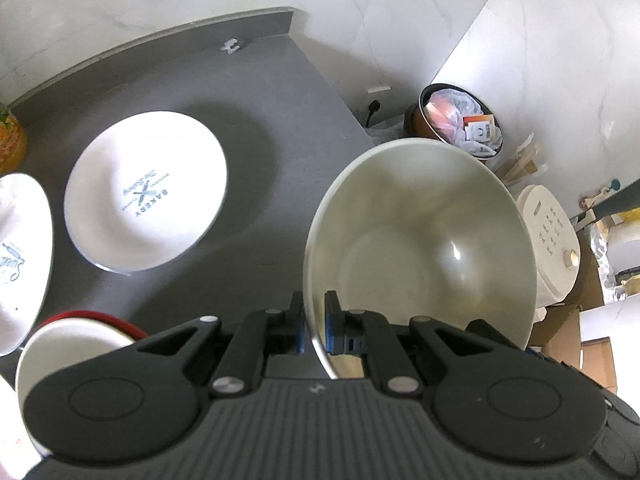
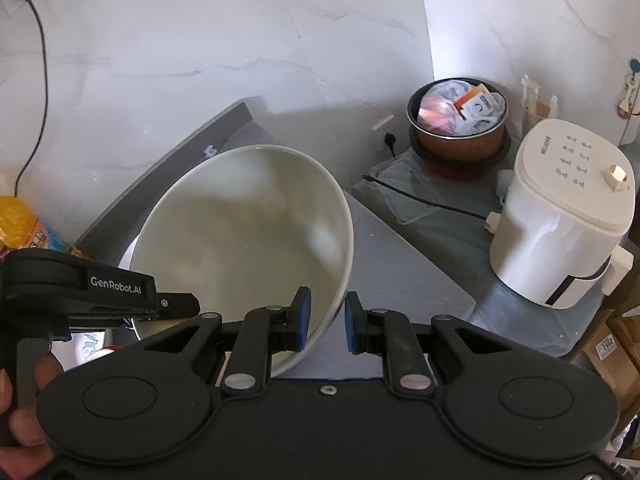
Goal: Organize plates and bowls
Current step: 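Lift the cream bowl with both grippers and carry it toward the red bowl, then lower the cream bowl onto the stacked bowls and open the left gripper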
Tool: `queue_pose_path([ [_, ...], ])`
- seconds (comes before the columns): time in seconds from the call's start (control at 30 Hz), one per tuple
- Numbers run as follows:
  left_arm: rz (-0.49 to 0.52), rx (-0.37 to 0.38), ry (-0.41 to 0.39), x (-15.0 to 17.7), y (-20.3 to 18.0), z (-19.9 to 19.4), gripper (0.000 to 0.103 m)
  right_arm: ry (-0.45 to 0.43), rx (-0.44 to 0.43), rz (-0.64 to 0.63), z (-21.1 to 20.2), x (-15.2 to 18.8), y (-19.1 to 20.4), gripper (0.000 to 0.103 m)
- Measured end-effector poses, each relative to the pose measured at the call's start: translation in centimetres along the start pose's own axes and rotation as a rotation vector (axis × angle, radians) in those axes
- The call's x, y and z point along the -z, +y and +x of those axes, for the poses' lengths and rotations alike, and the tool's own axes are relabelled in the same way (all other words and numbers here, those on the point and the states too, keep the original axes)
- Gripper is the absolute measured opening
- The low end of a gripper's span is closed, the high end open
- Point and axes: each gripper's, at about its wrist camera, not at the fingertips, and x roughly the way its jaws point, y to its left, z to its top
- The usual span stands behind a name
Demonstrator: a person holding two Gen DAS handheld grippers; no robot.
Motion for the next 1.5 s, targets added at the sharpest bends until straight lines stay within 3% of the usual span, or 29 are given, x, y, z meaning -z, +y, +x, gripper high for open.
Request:
queue_pose_path([
  [0.27,-0.050,0.046,-0.025,0.7,2.3,-2.4,0.008,-0.013,-0.042,-0.025,-1.0,0.4,1.4,0.018],
  [0.53,-0.091,0.039,-0.050,1.8,4.5,-4.3,0.008,-0.019,-0.063,-0.087,-1.8,0.9,3.6,0.018],
  [0.93,-0.171,-0.012,-0.055,3.7,8.3,-6.4,0.008,0.033,-0.157,-0.145,-2.2,2.0,6.6,0.018],
  [1.5,-0.319,-0.106,-0.027,7.4,14.6,-8.9,0.008,0.128,-0.275,-0.321,-1.8,4.2,11.9,0.019],
])
